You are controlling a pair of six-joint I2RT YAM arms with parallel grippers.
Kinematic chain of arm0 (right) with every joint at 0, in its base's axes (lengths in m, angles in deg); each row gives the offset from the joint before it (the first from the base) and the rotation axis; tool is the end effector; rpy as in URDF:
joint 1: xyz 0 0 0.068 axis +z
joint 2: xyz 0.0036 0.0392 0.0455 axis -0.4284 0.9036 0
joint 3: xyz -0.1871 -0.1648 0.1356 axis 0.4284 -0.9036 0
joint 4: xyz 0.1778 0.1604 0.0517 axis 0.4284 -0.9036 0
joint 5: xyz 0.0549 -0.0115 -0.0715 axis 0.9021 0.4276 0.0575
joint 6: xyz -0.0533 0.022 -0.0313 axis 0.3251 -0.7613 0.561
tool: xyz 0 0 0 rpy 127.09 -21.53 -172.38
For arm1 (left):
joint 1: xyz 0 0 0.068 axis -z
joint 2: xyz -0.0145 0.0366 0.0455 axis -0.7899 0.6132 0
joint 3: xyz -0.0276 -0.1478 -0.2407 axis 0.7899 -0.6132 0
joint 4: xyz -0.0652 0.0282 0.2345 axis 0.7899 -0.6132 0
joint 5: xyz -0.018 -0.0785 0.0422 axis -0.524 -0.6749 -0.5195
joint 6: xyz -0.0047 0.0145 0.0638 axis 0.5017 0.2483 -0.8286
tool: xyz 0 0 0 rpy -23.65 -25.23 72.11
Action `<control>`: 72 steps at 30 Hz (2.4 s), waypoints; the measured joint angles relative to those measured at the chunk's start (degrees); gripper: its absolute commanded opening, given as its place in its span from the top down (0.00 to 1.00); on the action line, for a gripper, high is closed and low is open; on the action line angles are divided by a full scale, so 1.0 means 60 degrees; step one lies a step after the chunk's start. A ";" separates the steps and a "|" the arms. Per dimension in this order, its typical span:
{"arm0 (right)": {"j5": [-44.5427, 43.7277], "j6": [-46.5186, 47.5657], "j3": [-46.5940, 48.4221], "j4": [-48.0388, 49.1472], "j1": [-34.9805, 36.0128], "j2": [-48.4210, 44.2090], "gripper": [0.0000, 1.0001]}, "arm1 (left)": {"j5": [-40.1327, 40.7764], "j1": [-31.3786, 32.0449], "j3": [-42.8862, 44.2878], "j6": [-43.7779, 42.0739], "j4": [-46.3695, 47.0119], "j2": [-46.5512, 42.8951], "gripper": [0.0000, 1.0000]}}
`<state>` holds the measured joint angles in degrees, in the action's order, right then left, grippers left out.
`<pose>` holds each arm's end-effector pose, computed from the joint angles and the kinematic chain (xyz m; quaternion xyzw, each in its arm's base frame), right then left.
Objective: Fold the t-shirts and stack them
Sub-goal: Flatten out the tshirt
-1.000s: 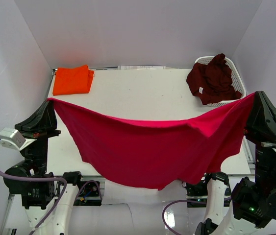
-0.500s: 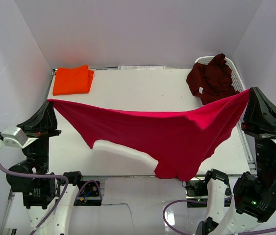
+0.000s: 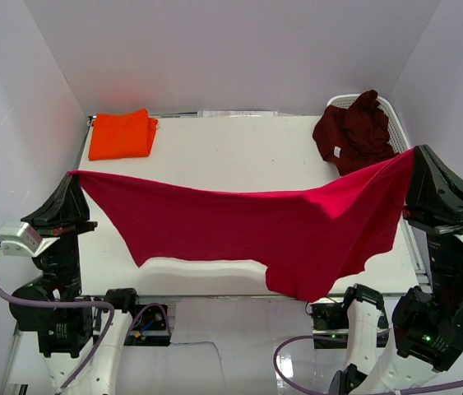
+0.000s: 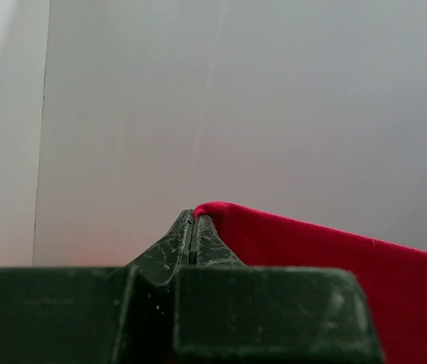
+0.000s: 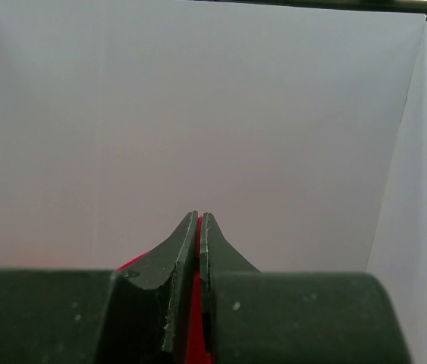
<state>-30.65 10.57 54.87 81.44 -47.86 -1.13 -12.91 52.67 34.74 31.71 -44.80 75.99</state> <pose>-0.0475 0.0434 0.5569 -0.0733 0.3798 0.0510 0.9208 -0.0020 0.0011 0.4454 -0.0601 0.4559 -0.1008 0.8823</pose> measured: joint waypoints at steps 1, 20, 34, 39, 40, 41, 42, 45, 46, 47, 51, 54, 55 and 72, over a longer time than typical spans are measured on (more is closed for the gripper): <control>0.0062 -0.0062 -0.0018 0.0080 0.0000 0.0029 0.92 | 0.0047 0.0000 0.0000 -0.0015 -0.0011 -0.0018 1.00; 0.0441 -0.0149 -0.0441 0.0470 0.1177 0.0393 0.92 | 0.0310 0.0000 0.0291 -0.0222 -0.0390 -0.0076 1.00; 0.0368 0.0397 -0.0583 0.0437 0.1880 0.0514 0.92 | 0.0189 -0.0470 0.0510 -0.0106 -0.0463 -0.0029 1.00; 0.0331 0.0546 -0.0583 0.0433 0.1880 0.0805 0.92 | 0.0146 -0.0477 0.0426 0.0007 -0.0288 0.0251 1.00; 0.0324 0.0583 -0.0583 0.0433 0.1880 0.0878 0.92 | 0.0124 -0.0484 0.0426 0.0036 -0.0240 0.0364 1.00; 0.0328 0.0612 -0.0583 0.0433 0.1880 0.0947 0.92 | 0.0117 -0.0484 0.0426 0.0058 -0.0186 0.0503 1.00; 0.0328 0.0619 -0.0583 0.0433 0.1880 0.1016 0.92 | 0.0109 -0.0484 0.0426 0.0076 -0.0135 0.0637 1.00; 0.0339 0.0616 -0.0583 0.0437 0.1880 0.1300 0.92 | 0.0120 -0.0484 0.0317 0.0087 0.0025 0.1020 1.00; 0.0350 0.0612 -0.0597 0.0448 0.1880 0.1406 0.92 | 0.0131 -0.0484 0.0237 0.0080 0.0095 0.1115 1.00; 0.0372 0.0608 -0.0634 0.0455 0.1880 0.1508 0.92 | 0.0160 -0.0484 0.0120 0.0080 0.0149 0.1206 1.00; 0.0525 0.0550 -0.1198 0.0579 0.1880 0.1923 0.92 | 0.0211 -0.0484 -0.0488 0.0135 0.0317 0.1472 1.00; 0.0557 0.0488 -0.2175 0.0554 0.1876 0.1974 0.92 | 0.0226 -0.0484 -0.1104 0.0240 0.0477 0.1603 1.00; 0.0565 0.0463 -0.2433 0.0525 0.1880 0.1985 0.92 | 0.0222 -0.0484 -0.1293 0.0291 0.0532 0.1650 1.00; 0.0543 0.0295 -0.4302 0.1468 0.2361 0.3031 0.92 | -0.0029 -0.0488 -0.2805 0.0933 0.1672 0.2856 1.00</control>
<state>-27.39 12.34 29.06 90.25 -33.70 17.06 -13.09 49.74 17.91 37.30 -34.77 93.12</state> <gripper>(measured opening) 0.081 0.030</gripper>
